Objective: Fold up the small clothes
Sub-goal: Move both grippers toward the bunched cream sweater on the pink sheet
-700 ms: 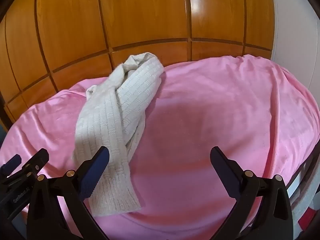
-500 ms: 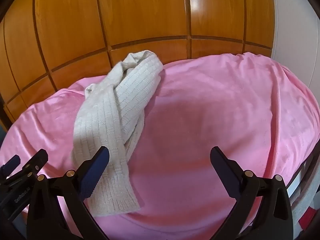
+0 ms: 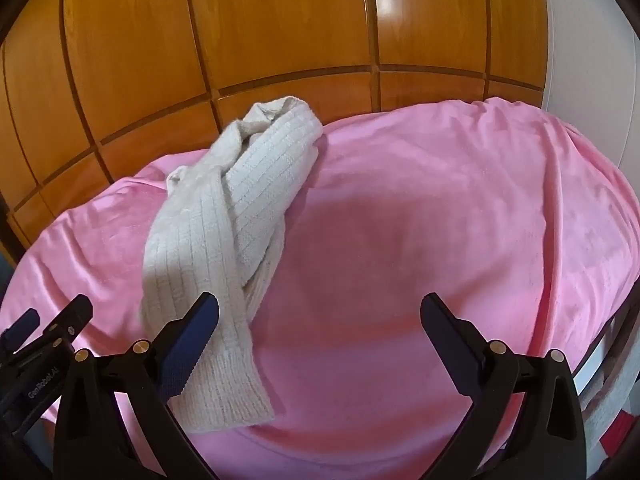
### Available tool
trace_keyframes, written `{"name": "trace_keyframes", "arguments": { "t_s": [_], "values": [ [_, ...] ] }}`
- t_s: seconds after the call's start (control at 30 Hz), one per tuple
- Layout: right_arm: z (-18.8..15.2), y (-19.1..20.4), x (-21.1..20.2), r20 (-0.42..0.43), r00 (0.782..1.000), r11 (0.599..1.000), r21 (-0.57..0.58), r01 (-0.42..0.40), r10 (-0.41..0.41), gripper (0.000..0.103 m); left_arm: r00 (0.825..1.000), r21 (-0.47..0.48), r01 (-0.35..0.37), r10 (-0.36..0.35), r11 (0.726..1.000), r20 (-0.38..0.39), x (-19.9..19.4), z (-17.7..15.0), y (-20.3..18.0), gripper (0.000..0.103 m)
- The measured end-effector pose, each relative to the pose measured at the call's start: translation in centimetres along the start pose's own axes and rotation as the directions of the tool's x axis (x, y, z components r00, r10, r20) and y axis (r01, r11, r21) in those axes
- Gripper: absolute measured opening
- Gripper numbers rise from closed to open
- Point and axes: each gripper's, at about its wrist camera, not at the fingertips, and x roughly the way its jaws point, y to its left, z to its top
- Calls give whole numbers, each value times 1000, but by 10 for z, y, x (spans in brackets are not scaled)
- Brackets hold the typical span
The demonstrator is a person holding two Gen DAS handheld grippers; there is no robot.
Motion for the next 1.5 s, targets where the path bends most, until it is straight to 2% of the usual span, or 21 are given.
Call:
{"name": "trace_keyframes", "arguments": {
  "t_s": [0.5, 0.83, 1.5],
  "values": [
    [-1, -3, 3, -12, 1000, 1000, 15, 2, -1, 100, 1000, 5, -13, 13, 1000, 8, 2, 4, -5, 101],
    [-1, -10, 7, -29, 1000, 1000, 25, -4, 5, 100, 1000, 10, 10, -10, 1000, -2, 1, 3, -5, 101],
    [1, -13, 2, -20, 1000, 999, 33, 22, -21, 100, 999, 35, 34, -35, 999, 26, -9, 5, -8, 101]
  ]
}}
